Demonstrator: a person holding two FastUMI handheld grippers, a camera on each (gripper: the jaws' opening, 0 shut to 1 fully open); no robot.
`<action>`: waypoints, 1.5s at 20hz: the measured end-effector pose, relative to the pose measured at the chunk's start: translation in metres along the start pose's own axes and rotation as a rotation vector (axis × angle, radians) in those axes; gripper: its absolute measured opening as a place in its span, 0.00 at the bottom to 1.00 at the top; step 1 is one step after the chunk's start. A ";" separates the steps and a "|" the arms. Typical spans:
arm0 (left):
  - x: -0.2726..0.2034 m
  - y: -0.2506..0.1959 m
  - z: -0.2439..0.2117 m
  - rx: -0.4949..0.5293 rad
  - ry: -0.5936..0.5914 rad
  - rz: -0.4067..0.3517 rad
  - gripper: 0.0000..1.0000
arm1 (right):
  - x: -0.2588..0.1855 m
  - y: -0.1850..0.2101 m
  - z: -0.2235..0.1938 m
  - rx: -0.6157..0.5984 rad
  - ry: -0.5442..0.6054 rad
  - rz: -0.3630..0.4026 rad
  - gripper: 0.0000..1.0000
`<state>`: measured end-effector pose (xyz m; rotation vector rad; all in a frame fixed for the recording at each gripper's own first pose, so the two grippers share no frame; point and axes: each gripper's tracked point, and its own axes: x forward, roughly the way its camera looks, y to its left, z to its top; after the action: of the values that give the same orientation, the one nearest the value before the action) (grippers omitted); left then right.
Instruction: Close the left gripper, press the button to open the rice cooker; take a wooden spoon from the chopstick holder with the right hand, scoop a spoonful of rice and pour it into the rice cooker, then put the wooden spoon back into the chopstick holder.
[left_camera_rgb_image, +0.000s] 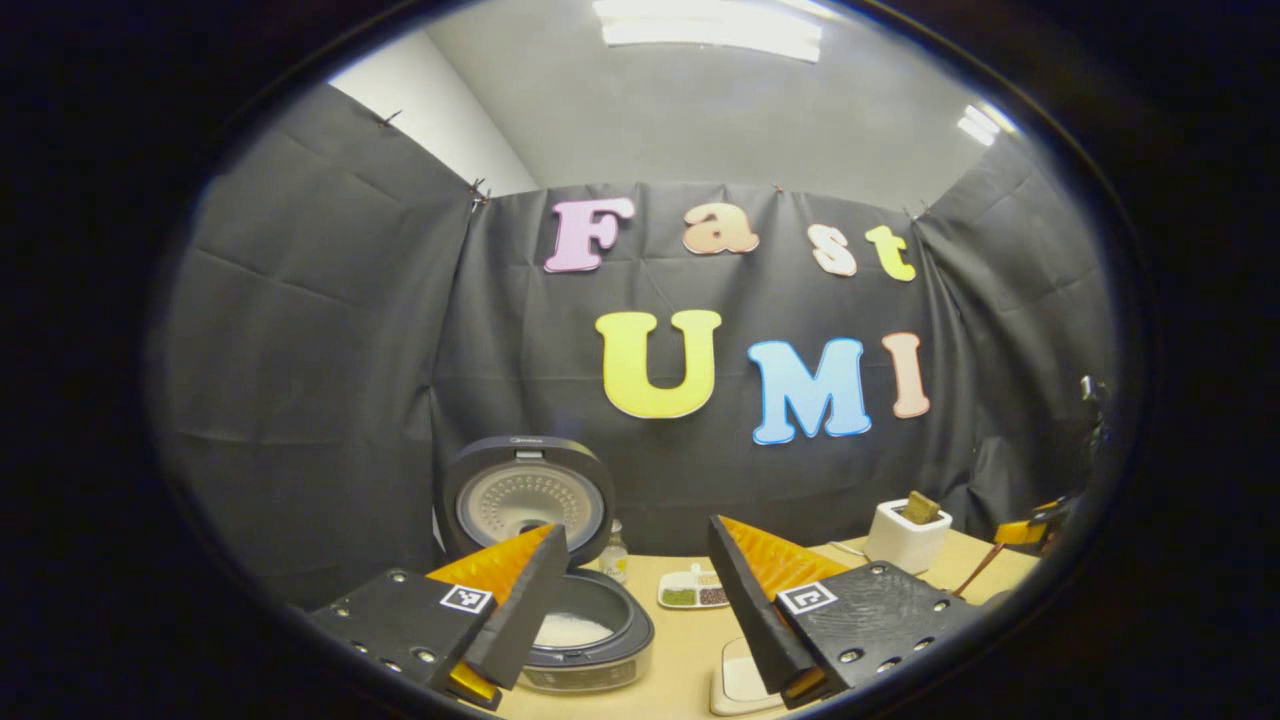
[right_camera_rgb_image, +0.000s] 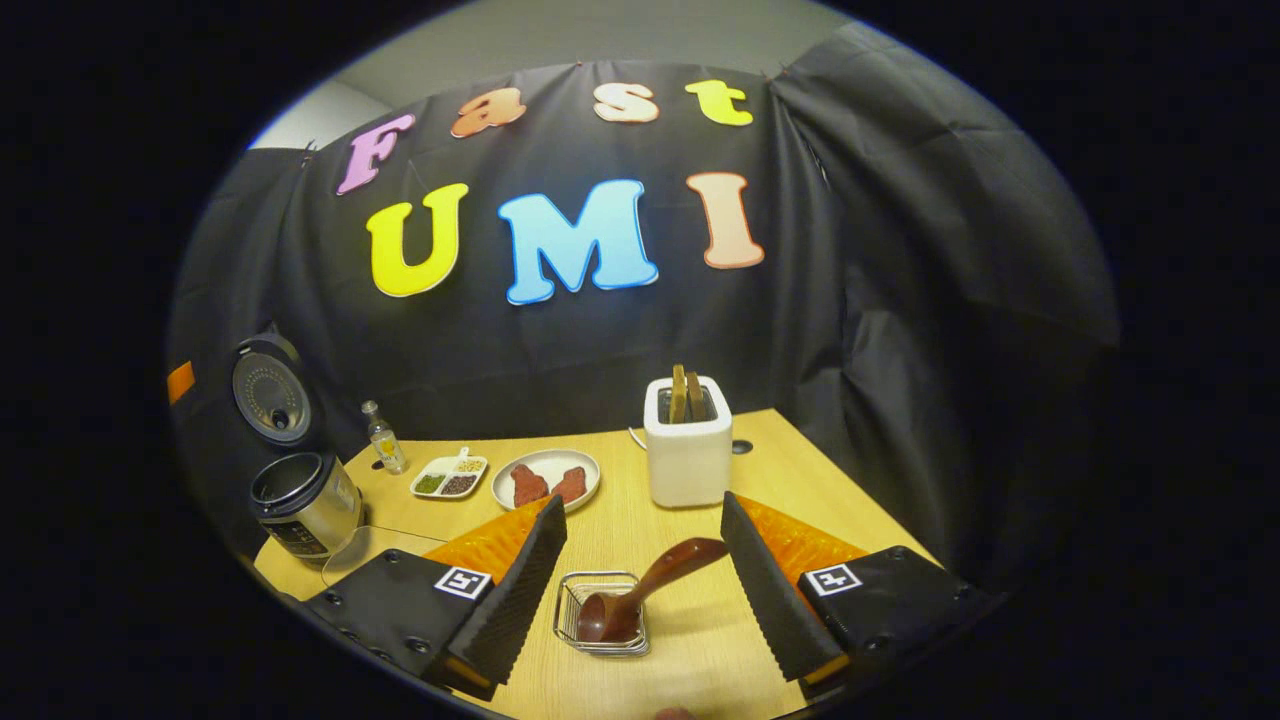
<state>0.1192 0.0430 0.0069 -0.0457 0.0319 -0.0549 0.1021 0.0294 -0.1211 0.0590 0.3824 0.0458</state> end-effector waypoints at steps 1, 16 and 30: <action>0.003 0.004 0.001 0.001 0.001 0.008 0.84 | -0.006 0.005 0.011 -0.019 -0.020 0.011 0.98; 0.144 0.111 0.042 -0.011 0.002 0.088 0.84 | -0.028 0.072 0.028 -0.111 -0.082 0.029 0.98; 0.300 0.169 -0.001 -0.086 0.113 0.087 0.87 | -0.030 0.082 0.015 -0.138 -0.053 -0.073 0.98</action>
<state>0.4279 0.1945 -0.0115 -0.1267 0.1495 0.0307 0.0773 0.1085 -0.0911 -0.0904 0.3270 -0.0019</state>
